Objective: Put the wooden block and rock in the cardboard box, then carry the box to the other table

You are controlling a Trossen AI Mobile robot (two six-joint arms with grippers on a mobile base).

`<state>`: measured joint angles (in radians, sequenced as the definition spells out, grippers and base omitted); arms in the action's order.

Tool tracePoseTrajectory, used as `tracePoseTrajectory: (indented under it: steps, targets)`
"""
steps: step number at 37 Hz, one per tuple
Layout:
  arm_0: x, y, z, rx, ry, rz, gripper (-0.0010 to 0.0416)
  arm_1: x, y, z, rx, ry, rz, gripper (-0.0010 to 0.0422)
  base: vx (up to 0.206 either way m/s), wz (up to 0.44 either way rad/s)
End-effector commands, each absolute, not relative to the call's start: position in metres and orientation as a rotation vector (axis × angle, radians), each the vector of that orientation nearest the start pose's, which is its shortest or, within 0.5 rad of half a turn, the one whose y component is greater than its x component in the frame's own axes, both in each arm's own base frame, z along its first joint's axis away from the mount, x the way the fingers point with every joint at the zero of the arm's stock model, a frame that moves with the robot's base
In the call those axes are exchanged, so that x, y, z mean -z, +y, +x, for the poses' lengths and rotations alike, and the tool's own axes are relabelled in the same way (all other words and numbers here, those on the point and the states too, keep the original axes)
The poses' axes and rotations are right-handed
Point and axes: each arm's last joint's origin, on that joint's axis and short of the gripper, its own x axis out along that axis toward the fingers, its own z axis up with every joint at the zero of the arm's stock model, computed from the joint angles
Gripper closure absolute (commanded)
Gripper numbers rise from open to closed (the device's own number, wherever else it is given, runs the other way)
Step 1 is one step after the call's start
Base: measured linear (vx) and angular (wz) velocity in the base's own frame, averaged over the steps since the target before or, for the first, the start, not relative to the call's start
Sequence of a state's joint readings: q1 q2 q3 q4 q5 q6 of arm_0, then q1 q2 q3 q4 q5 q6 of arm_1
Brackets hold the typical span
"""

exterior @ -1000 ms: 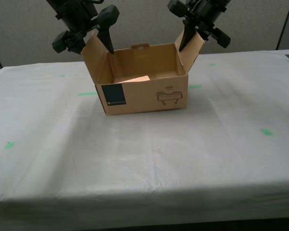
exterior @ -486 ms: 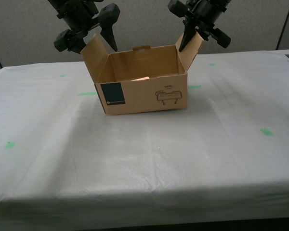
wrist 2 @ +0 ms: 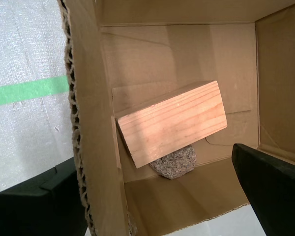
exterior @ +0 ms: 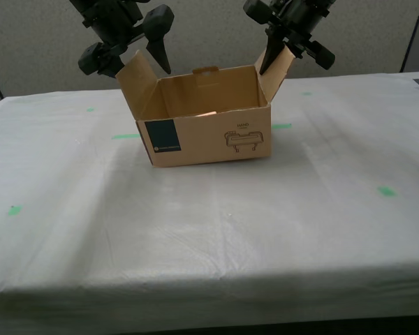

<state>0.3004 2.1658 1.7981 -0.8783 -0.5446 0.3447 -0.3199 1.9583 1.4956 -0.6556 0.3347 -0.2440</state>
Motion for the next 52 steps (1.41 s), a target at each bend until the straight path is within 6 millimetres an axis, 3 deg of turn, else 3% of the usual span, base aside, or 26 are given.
tracePoseTrajectory:
  steps: [1,4,8,23,30,33,38,44,52]
  targets:
    - [-0.2036,0.1476,0.4232,-0.508,1.386,0.442,0.0402,-0.2072,-0.1376,0.3835,0.448,1.202,-0.221,0.0069,0.0,0.0]
    - [-0.2017,0.1479,0.4243,-0.497,1.388,0.455,0.0393,-0.2072,-0.1374,0.3836,0.448,1.202,-0.221,0.0069,0.0,0.0]
    - [-0.2015,0.1467,0.4261,-0.49,1.372,0.445,0.0338,-0.2073,-0.1374,0.3837,0.448,1.201,-0.221,0.0069,0.0,0.0]
    - [-0.2026,0.1449,0.431,-0.493,1.304,0.381,-0.0009,-0.2074,-0.1375,0.3838,0.448,1.2,-0.222,0.0069,0.0,0.0]
    - [-0.203,0.1456,0.4302,-0.518,1.318,0.411,0.0058,-0.2074,-0.1376,0.3838,0.449,1.198,-0.221,0.0069,0.0,0.0]
    - [-0.2037,0.1455,0.4297,-0.518,1.319,0.412,0.0049,-0.2074,-0.1375,0.3839,0.449,1.198,-0.222,0.0069,0.0,0.0]
    - [-0.2034,0.1453,0.4291,-0.527,1.321,0.396,-0.0001,-0.2075,-0.1375,0.384,0.449,1.197,-0.222,0.0069,0.0,0.0]
    - [-0.2029,0.1454,0.4277,-0.532,1.332,0.386,0.0026,-0.2076,-0.1377,0.3841,0.45,1.195,-0.221,0.0069,0.0,0.0]
    - [-0.2013,0.1439,0.4245,-0.513,1.36,0.349,0.001,-0.2076,-0.1378,0.3841,0.45,1.195,-0.222,0.0069,0.0,0.0]
